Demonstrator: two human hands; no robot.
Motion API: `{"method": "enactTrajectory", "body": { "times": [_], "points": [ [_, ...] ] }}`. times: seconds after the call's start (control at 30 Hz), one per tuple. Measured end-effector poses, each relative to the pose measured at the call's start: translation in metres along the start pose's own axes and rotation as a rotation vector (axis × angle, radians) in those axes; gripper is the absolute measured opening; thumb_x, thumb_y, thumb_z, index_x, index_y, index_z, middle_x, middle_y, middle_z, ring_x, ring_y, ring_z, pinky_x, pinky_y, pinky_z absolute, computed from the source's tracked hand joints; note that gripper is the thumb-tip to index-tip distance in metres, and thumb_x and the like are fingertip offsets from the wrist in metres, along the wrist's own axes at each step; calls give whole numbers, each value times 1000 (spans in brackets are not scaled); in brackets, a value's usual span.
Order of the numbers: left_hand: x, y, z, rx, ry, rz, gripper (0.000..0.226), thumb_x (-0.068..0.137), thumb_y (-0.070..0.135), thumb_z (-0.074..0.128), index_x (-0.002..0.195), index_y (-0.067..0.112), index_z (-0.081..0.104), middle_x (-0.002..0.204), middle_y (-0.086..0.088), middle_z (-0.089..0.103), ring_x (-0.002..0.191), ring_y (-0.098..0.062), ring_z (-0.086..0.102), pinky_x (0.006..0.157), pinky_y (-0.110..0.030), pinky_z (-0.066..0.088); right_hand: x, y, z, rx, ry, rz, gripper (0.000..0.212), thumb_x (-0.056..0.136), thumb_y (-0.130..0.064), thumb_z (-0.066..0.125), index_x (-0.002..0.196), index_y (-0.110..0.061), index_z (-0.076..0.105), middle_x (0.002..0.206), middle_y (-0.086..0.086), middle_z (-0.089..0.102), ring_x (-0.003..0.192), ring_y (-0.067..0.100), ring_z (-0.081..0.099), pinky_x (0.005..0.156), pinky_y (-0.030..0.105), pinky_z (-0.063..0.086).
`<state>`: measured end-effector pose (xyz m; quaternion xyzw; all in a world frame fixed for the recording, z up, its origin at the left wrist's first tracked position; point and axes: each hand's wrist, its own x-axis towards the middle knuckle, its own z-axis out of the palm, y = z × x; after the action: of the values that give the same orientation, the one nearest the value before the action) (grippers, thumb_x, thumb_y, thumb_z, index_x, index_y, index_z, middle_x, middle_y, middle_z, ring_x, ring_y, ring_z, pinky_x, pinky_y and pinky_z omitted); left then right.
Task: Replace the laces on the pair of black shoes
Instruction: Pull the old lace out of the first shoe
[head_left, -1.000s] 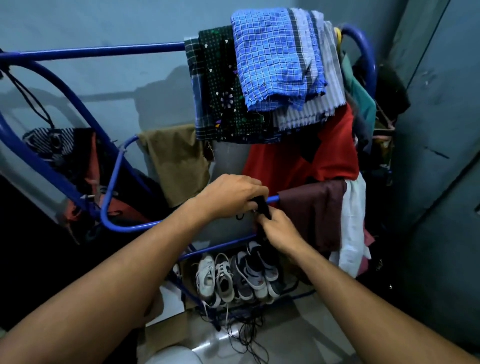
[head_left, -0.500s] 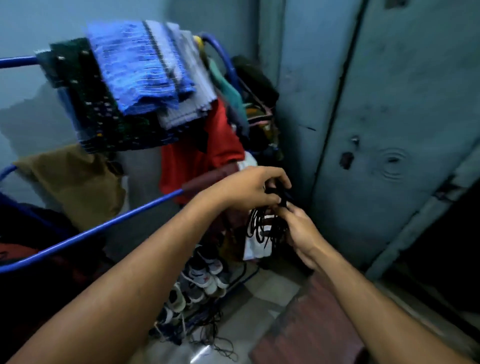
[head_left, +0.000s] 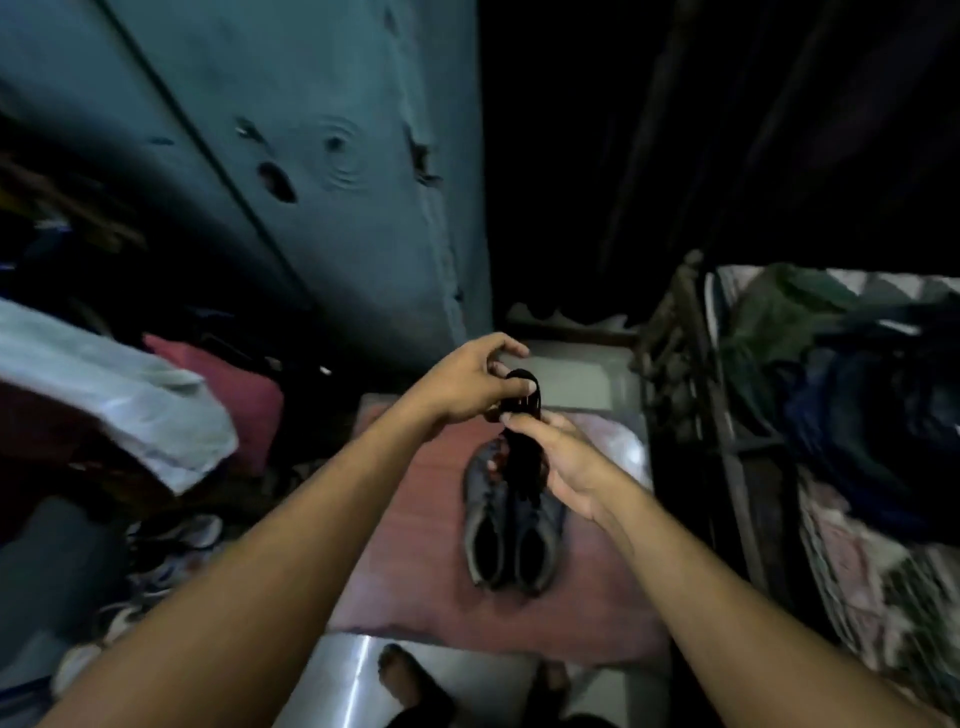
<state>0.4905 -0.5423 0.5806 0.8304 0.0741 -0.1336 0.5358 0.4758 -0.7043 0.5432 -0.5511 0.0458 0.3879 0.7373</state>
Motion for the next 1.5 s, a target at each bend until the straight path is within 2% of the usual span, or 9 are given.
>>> {"method": "enactTrajectory", "body": {
  "times": [0.23,0.5,0.77,0.87,0.93,1.07,1.17,1.3,1.5],
  "points": [
    [11,-62,155,18,-65,-202,61,84,49,73,133,16,57,109,-7,70,102,-29,69,88,-37,55,-24,75,-117,-132,323,152,19,105,-5,50,90,-9,62,63,5,55,45,16,60,44,29,51],
    [-16,-148,209,45,-218,-346,42,105,14,52,146,12,46,136,-8,59,120,-27,61,95,-29,47,-14,148,-176,-228,463,322,8,103,-5,52,102,-11,58,68,8,55,52,21,59,48,32,50],
    [51,-191,221,25,-199,-200,49,105,13,51,152,20,39,144,-4,55,127,-14,56,94,-15,44,77,156,-203,-421,548,234,5,97,-13,62,96,-16,59,77,7,59,68,24,57,59,33,49],
    [79,-219,198,38,-96,-115,47,99,20,62,145,22,49,139,-7,58,119,-12,60,91,-12,49,112,172,-226,-571,608,308,56,90,-31,69,136,-12,45,121,10,58,103,25,62,83,34,56],
    [88,-247,173,79,12,-66,43,96,30,65,137,26,56,131,-5,63,115,-14,64,96,-23,52,114,191,-232,-731,732,186,63,89,-28,67,144,-15,40,139,11,46,122,27,54,102,36,47],
    [86,-313,126,201,289,0,32,101,44,56,132,34,57,128,9,57,118,-12,59,103,-32,47,110,250,-207,-764,768,-300,43,86,-17,56,129,-14,53,124,4,50,115,21,54,100,41,48],
    [79,-366,131,168,297,11,44,102,47,48,143,29,52,136,13,52,131,-9,51,114,-40,42,117,299,-192,-823,618,-414,34,92,-5,49,124,-8,60,122,3,51,113,12,53,100,28,46],
    [68,-404,155,192,356,79,51,106,47,40,156,34,35,156,12,40,142,1,36,116,-19,30,124,334,-193,-876,663,-575,33,99,0,44,126,0,64,126,10,52,119,9,50,107,16,36],
    [69,-416,166,189,463,173,46,109,44,37,154,35,40,156,17,42,144,-2,36,121,-36,30,124,350,-203,-984,640,-721,43,96,6,42,134,-6,61,132,3,51,119,-7,47,104,10,36]
  ]
}}
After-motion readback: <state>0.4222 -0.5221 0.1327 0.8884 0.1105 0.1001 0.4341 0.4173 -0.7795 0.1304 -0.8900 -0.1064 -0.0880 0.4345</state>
